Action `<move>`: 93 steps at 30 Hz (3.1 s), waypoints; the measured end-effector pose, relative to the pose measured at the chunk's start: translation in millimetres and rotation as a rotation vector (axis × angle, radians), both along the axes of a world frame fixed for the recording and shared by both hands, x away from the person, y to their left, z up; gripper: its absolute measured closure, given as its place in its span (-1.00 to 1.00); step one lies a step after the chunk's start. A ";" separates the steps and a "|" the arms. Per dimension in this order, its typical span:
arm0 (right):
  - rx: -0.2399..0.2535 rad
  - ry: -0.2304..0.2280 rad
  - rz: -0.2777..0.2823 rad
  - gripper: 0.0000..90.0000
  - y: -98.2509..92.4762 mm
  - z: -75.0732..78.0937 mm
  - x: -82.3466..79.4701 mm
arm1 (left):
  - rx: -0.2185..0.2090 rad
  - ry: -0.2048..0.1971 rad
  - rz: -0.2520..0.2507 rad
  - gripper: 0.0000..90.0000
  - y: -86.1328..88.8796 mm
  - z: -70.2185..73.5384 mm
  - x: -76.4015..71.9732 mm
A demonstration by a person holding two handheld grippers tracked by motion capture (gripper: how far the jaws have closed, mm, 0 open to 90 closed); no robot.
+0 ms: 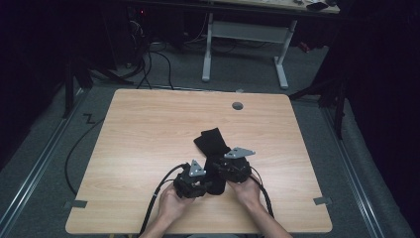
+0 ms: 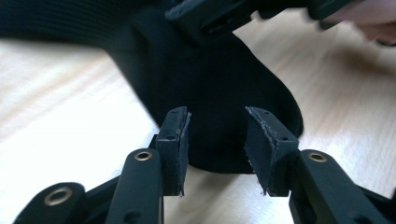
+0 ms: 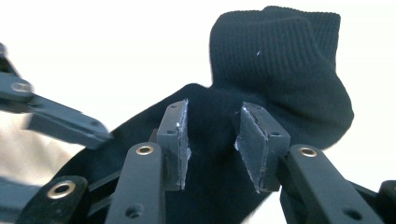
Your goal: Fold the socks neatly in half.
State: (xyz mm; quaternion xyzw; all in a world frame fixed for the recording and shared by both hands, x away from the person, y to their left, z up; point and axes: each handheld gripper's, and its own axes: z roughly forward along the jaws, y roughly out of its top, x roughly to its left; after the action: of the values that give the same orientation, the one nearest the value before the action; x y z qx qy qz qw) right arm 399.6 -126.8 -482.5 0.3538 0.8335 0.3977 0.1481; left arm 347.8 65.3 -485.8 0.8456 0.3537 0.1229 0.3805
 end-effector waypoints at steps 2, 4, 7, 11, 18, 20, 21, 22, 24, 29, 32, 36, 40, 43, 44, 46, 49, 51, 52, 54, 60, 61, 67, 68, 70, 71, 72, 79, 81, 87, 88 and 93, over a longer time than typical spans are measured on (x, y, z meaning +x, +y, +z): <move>-0.012 0.013 0.000 0.35 4.0 -3.3 7.8 | -0.014 -0.002 0.021 0.31 5.9 4.9 4.5; -0.041 0.037 0.007 0.33 7.9 -9.4 12.4 | -0.028 -0.006 0.047 0.30 11.9 9.7 9.7; -0.075 0.022 0.021 0.31 10.7 -17.3 9.6 | -0.037 -0.010 0.097 0.26 18.9 13.4 19.6; -0.081 0.002 0.059 0.31 8.2 -18.8 -5.8 | -0.038 0.013 0.160 0.22 24.8 13.3 34.3; -0.070 -0.010 0.100 0.31 0.1 -21.3 -32.5 | -0.011 0.021 0.243 0.14 25.4 11.6 59.2; -0.063 -0.013 0.105 0.31 -1.4 -22.1 -36.5 | -0.005 0.013 0.257 0.13 24.6 12.1 65.4; -0.063 -0.015 0.106 0.31 -2.2 -22.3 -38.2 | 0.001 0.013 0.260 0.13 24.0 12.1 68.7; -0.063 -0.018 0.109 0.31 -2.5 -22.5 -39.1 | 0.008 0.016 0.261 0.13 23.0 11.8 72.0; -0.064 -0.018 0.111 0.31 -2.1 -22.4 -39.7 | 0.023 0.001 0.266 0.12 19.7 9.6 77.5; -0.062 -0.021 0.117 0.31 -2.8 -23.0 -39.1 | 0.091 0.033 0.273 0.13 14.0 0.4 90.2; -0.058 -0.023 0.116 0.31 -3.2 -23.4 -39.6 | 0.120 0.030 0.276 0.18 12.3 -2.0 92.0; -0.044 -0.027 0.115 0.31 -4.4 -24.8 -40.1 | 0.114 0.041 0.259 0.34 11.7 -3.4 93.2; -0.047 -0.029 0.115 0.31 -4.4 -24.8 -40.2 | 0.103 0.049 0.234 0.52 12.0 -3.5 94.9; -0.055 -0.032 0.117 0.31 -4.2 -24.6 -40.6 | 0.109 0.044 0.215 0.72 12.0 -3.1 94.5; -0.055 -0.034 0.117 0.31 -3.8 -24.6 -40.8 | 0.111 0.043 0.212 0.77 12.1 -3.0 94.5; -0.056 -0.030 0.118 0.31 -3.9 -24.3 -40.5 | 0.108 0.038 0.208 0.81 12.4 -2.5 94.1; -0.057 -0.031 0.120 0.31 -3.7 -24.3 -40.4 | 0.090 0.008 0.207 0.83 14.8 2.9 92.7; -0.057 -0.031 0.119 0.31 -3.7 -24.3 -40.5 | 0.065 -0.007 0.213 0.84 17.5 8.5 92.6; -0.057 -0.031 0.120 0.31 -3.7 -24.3 -40.4 | 0.060 -0.008 0.215 0.84 18.1 12.2 93.7; -0.059 -0.030 0.120 0.31 -3.5 -24.1 -40.5 | 0.050 -0.028 0.215 0.84 17.8 20.4 96.3; -0.069 -0.028 0.123 0.31 -2.6 -23.0 -40.0 | 0.067 -0.042 0.202 0.83 7.3 28.8 111.5; -0.073 -0.028 0.124 0.31 -2.5 -22.7 -39.8 | 0.076 -0.038 0.203 0.83 5.1 26.5 114.2; -0.072 -0.024 0.125 0.34 -2.8 -20.2 -40.2 | 0.071 -0.015 0.220 0.82 0.8 9.8 126.8; -0.059 -0.025 0.129 0.39 -3.8 -18.4 -40.5 | 0.069 -0.011 0.222 0.82 0.5 8.6 127.4; -0.022 -0.038 0.128 0.45 -6.1 -12.5 -41.8 | 0.069 -0.015 0.218 0.82 0.8 8.8 127.3; -0.012 -0.040 0.130 0.47 -5.9 -10.3 -41.8 | 0.068 -0.023 0.213 0.82 0.9 9.9 126.9; -0.005 -0.042 0.139 0.47 -4.2 -7.0 -41.6 | 0.060 -0.025 0.215 0.82 0.9 10.6 126.5; -0.065 -0.003 0.202 0.77 19.2 -7.8 -32.9 | 0.044 -0.038 0.215 0.82 3.8 14.9 125.9; -0.081 0.003 0.230 1.00 21.9 -12.8 -30.8 | 0.035 -0.040 0.218 0.82 4.9 15.6 127.1; -0.043 -0.081 0.280 1.00 16.7 3.2 -43.9 | 0.030 -0.028 0.218 0.82 5.8 18.1 127.9; -0.036 -0.080 0.284 1.00 15.9 5.0 -44.9 | 0.016 -0.017 0.221 0.82 6.5 18.6 127.8; -0.061 -0.040 0.260 0.77 15.2 -3.6 -38.1 | 0.042 -0.006 0.230 0.82 6.3 15.5 129.8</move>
State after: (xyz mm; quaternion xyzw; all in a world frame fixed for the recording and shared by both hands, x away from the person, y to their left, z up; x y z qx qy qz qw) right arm 361.6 -111.5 -486.1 0.2302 0.8809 0.3950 0.1225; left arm 477.6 71.6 -470.3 0.8068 0.4448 0.1758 0.3469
